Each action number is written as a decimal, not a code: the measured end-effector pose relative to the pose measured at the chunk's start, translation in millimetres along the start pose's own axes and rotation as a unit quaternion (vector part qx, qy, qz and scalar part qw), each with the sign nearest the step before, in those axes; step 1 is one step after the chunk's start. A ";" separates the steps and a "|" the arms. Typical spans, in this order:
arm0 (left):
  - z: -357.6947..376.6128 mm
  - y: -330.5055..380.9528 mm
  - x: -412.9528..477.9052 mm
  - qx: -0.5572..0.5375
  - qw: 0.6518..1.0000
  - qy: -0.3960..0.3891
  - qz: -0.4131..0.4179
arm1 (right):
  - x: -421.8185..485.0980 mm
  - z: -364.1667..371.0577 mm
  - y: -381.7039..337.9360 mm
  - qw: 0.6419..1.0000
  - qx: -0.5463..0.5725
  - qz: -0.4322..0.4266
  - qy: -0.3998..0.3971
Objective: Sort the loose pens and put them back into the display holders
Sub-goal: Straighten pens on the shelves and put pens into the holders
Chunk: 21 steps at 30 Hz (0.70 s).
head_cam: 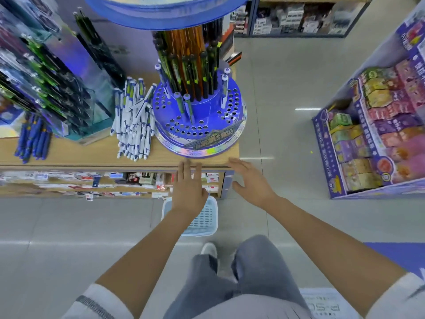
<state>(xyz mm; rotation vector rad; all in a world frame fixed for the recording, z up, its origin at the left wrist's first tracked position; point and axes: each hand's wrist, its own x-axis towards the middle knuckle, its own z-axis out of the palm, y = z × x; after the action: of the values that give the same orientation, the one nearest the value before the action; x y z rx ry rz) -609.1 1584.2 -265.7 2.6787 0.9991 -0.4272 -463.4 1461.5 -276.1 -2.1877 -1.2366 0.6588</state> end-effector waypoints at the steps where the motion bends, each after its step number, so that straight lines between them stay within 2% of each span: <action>1: 0.7 6.2 -0.7 0.001 1.000 -0.002 -0.005 | 0.5 -1.0 1.2 1.000 0.006 -0.003 -0.002; 6: 6.9 52.1 4.1 -0.009 0.999 -0.018 -0.040 | 16.2 -23.9 20.1 0.997 0.041 -0.055 -0.045; 9: 8.8 86.6 16.6 -0.032 0.993 -0.007 -0.117 | 34.1 -52.2 42.2 0.987 0.111 -0.055 -0.101; 11: 9.2 107.9 22.0 -0.068 0.981 0.026 -0.181 | 45.1 -72.3 58.9 0.980 0.145 -0.042 -0.127; 13: 7.7 137.5 25.2 -0.095 0.963 0.106 -0.229 | 57.8 -98.4 77.6 0.979 0.139 -0.050 -0.141; 15: 4.0 157.6 28.8 -0.106 0.951 0.179 -0.230 | 69.7 -114.3 89.7 0.980 0.119 -0.082 -0.138; 17: -10.0 185.7 37.3 -0.128 0.941 0.239 -0.203 | 80.8 -135.9 98.5 0.975 0.094 -0.113 -0.169; 21: -39.9 215.3 72.8 -0.083 0.946 0.257 -0.177 | 111.0 -165.3 109.3 0.966 0.051 -0.169 -0.188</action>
<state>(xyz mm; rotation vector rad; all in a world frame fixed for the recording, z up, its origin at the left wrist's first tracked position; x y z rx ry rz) -405.6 1482.7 -226.8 2.5009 1.5906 0.3112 -239.1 1476.1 -243.1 -1.7542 -1.6772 0.9939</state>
